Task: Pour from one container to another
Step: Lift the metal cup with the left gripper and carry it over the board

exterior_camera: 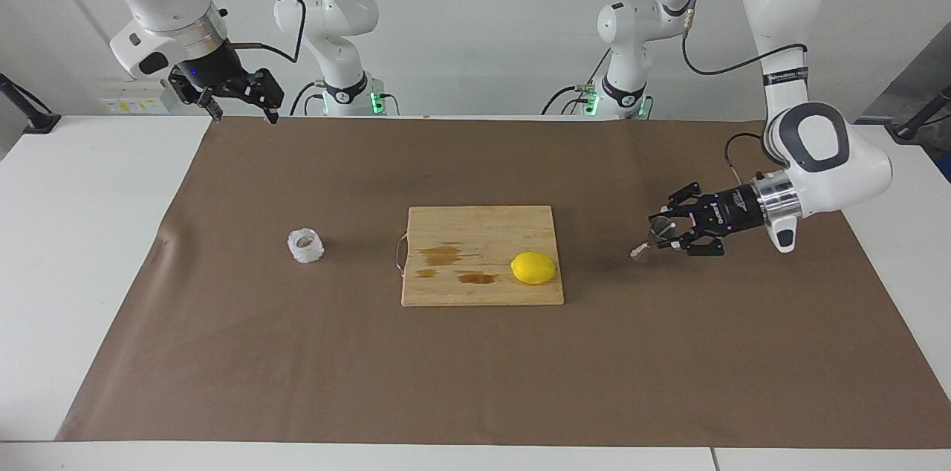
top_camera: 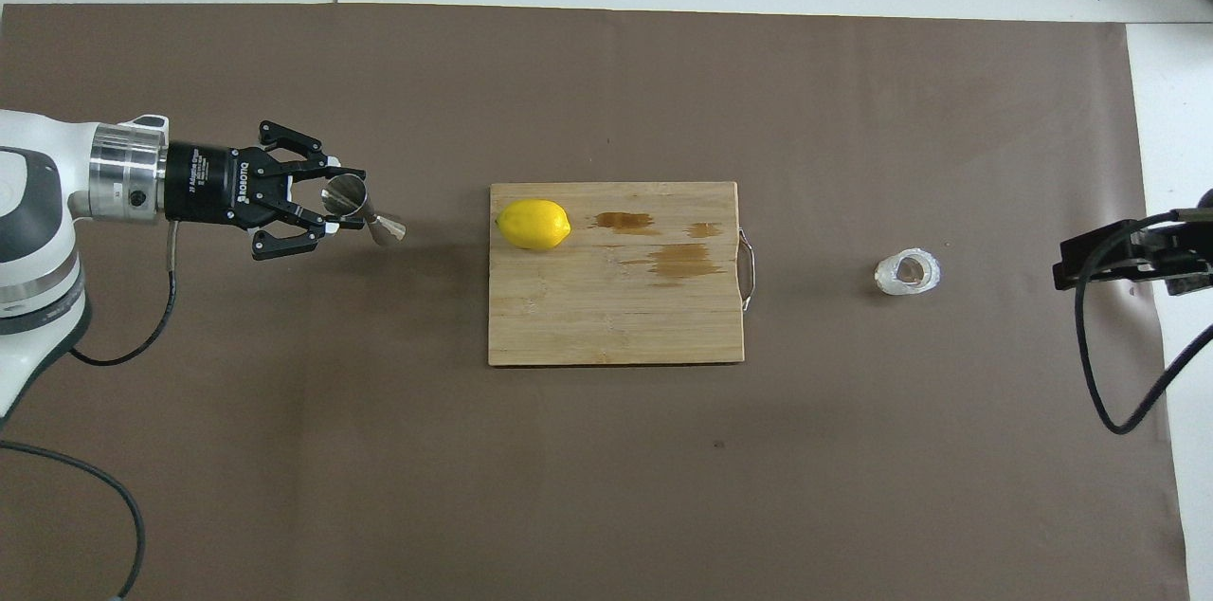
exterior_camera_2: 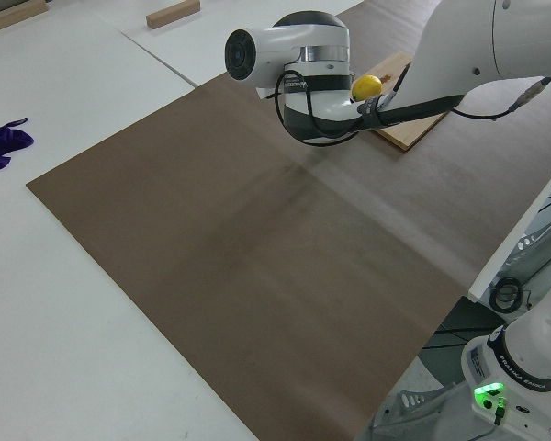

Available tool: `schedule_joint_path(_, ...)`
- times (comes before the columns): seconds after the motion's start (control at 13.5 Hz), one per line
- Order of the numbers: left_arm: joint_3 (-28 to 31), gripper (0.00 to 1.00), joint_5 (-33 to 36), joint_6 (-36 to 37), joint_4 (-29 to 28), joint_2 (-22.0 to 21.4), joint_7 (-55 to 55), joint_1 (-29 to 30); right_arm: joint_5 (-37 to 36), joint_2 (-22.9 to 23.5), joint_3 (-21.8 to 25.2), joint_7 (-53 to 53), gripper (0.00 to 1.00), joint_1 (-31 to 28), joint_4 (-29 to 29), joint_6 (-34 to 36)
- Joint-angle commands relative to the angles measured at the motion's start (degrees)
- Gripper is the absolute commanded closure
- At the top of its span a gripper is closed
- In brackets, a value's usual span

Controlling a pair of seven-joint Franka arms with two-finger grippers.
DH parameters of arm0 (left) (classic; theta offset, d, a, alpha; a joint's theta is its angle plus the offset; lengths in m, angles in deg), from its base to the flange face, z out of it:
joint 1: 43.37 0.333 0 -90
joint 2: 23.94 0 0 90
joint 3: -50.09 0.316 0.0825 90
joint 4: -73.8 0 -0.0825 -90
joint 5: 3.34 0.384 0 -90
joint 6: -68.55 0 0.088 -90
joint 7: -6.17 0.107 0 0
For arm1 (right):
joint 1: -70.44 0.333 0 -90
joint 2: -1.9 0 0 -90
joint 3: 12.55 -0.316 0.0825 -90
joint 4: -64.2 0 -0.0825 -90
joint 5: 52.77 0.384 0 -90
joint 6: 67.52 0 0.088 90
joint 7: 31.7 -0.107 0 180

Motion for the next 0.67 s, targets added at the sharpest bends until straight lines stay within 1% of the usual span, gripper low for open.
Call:
schedule_joint_path(0.0,0.75,1.0,-3.4,-3.94,-1.76,-2.21,-2.77,-5.01,1.4,-0.43,-0.37,-0.59,0.0,-0.22,-0.02,0.5)
schedule_joint_path(0.22,0.75,1.0,-8.14,-11.06,-3.95,-4.15,-4.62,-12.57,1.4,-0.35,-0.37,-0.59,0.0,-0.22,-0.02,0.5)
schedule_joint_path(0.37,0.75,1.0,-11.48,-14.75,-5.0,-4.5,-5.33,-16.88,1.4,-0.43,-0.37,-0.59,0.0,-0.13,-0.02,0.59)
schedule_joint_path(0.59,0.75,1.0,-17.1,-25.02,-7.29,-5.12,-5.86,-24.52,1.4,-0.35,-0.37,-0.59,0.0,-0.48,-0.02,0.59)
